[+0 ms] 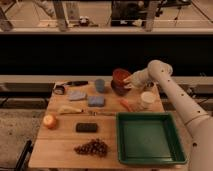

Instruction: Stack bowls on top of each other

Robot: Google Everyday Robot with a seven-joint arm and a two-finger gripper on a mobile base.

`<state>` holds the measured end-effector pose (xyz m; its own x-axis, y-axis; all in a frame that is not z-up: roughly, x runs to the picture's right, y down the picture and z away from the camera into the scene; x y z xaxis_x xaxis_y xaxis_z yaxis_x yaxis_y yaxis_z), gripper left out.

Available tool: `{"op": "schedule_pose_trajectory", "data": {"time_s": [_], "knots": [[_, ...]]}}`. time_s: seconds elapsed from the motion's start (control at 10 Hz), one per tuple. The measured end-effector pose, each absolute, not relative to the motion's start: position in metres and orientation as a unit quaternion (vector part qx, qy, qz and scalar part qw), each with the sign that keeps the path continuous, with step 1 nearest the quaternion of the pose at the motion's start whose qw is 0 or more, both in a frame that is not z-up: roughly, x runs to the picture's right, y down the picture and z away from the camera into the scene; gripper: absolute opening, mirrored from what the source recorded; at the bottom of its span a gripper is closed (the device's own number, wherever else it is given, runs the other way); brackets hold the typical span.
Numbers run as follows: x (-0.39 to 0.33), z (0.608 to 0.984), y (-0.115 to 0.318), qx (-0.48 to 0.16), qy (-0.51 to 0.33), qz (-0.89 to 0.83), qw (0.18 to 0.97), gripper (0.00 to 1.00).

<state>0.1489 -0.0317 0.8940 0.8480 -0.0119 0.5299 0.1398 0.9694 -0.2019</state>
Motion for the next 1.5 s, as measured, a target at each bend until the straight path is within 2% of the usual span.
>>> {"op": "schedule_pose_trajectory", "data": {"time_s": [0.6, 0.7, 0.8, 1.5], "knots": [[0.144, 0.9, -0.034, -0.125, -0.257, -0.053, 0.957, 0.69], [0.142, 0.902, -0.035, -0.126, -0.257, -0.055, 0.957, 0.77], [0.139, 0.903, -0.034, -0.127, -0.258, -0.056, 0.956, 0.8], [0.137, 0.905, -0.03, -0.129, -0.254, -0.053, 0.957, 0.8]]}}
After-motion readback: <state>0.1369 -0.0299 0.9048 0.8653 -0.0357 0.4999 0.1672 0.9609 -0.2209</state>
